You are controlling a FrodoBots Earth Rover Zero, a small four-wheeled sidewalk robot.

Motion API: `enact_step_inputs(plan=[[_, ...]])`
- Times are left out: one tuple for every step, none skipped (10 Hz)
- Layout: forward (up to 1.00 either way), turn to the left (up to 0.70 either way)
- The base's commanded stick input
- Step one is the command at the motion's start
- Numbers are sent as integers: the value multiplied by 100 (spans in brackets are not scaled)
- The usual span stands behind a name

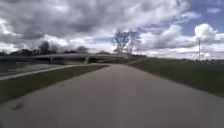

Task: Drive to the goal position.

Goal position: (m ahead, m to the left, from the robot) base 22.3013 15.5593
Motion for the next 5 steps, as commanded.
enact_step_inputs(plan=[[100,-7],[100,-5],[100,-4],[100,0],[100,0]])
